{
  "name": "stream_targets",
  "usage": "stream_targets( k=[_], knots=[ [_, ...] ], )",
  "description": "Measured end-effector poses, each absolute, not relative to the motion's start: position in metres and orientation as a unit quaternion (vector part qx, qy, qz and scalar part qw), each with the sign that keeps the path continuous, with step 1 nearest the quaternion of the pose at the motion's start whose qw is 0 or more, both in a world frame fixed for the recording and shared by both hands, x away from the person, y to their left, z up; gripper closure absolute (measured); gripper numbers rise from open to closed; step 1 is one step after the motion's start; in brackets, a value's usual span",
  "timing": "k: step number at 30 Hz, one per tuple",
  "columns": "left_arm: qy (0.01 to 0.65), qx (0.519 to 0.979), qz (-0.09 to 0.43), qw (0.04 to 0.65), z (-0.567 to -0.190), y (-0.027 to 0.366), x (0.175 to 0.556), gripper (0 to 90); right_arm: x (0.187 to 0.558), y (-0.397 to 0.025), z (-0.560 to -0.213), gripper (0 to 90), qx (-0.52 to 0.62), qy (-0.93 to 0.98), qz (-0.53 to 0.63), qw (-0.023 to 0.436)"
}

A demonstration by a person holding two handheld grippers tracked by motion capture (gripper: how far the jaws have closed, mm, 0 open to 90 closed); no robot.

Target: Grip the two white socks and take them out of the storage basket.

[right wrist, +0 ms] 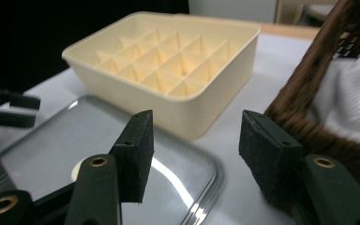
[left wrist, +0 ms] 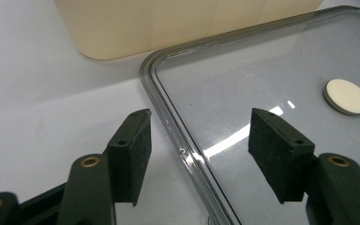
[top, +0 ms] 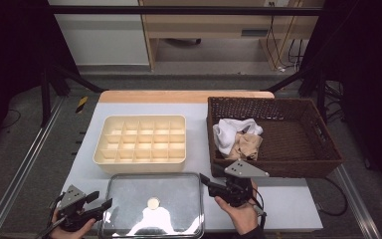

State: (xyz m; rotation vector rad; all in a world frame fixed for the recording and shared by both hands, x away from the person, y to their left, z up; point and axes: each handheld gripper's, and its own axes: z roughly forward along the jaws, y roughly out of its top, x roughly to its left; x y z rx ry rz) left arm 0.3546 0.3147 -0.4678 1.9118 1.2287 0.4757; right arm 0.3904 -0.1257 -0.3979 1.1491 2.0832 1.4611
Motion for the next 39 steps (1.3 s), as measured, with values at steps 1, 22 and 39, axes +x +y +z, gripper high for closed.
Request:
stream_targets(
  k=[1,22,39],
  knots=[
    [0.485,0.756,0.188,0.398,-0.468,0.315,0.355,38.7,0.393,-0.128,-0.393,45.2,0.406,0.73,0.52,0.179],
    [0.495,0.75,0.188,0.395,-0.47,0.314,0.355,36.1,0.473,-0.157,-0.344,44.7,0.464,0.7,0.472,0.269],
    [0.496,0.752,0.184,0.392,-0.471,0.316,0.356,36.3,0.542,-0.154,-0.366,46.7,0.51,0.713,0.405,0.261]
  ],
)
